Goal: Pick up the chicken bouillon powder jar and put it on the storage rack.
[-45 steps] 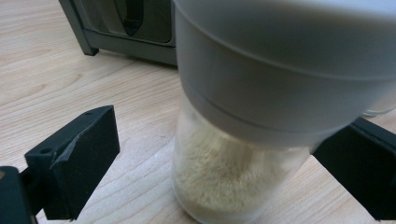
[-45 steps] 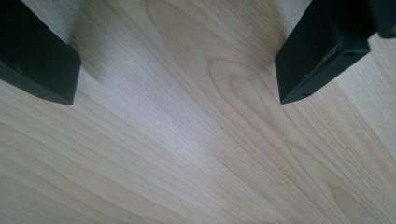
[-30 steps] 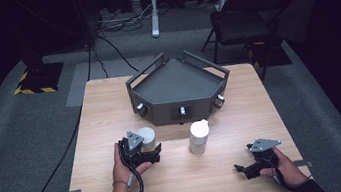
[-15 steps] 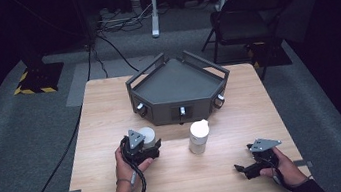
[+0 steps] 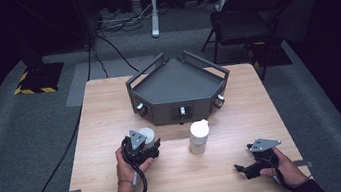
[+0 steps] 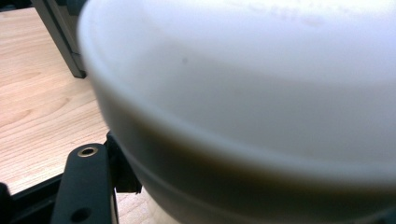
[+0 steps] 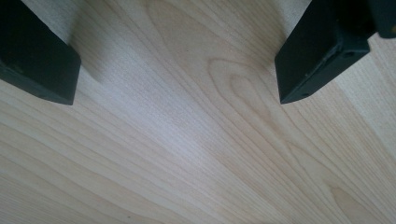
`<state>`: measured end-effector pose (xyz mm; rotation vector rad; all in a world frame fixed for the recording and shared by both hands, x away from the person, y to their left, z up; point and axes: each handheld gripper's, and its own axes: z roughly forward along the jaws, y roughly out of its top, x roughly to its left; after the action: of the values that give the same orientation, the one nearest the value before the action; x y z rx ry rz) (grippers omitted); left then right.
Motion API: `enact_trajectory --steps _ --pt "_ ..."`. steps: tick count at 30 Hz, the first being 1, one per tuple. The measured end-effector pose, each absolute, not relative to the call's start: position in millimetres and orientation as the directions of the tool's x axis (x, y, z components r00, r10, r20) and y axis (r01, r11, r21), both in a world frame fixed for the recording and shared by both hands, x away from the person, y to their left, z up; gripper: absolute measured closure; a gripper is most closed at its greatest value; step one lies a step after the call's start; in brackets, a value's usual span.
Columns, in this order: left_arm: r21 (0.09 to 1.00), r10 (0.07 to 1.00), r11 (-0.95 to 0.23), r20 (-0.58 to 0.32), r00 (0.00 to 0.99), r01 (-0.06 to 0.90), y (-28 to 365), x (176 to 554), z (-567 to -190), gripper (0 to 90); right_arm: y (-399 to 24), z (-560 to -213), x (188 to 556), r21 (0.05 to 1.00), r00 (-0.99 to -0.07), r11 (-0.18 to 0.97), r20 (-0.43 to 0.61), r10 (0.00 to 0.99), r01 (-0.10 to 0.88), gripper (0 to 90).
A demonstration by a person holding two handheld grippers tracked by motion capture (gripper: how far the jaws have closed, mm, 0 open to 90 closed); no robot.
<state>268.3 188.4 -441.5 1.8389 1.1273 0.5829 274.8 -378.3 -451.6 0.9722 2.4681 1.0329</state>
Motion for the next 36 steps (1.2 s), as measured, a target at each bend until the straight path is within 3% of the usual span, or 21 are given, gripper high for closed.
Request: enact_trajectory --steps 16,36 --pt "0.858 0.879 -0.178 -0.082 0.470 0.482 188 269 -427 32.7 -378 -452 275 0.715 -0.729 0.514 -0.009 0.685 0.474 0.0" --pt "0.872 0.883 -0.179 -0.061 0.465 0.456 169 290 -380 32.8 -378 -452 275 0.714 -0.729 0.514 -0.009 0.685 0.475 0.0"
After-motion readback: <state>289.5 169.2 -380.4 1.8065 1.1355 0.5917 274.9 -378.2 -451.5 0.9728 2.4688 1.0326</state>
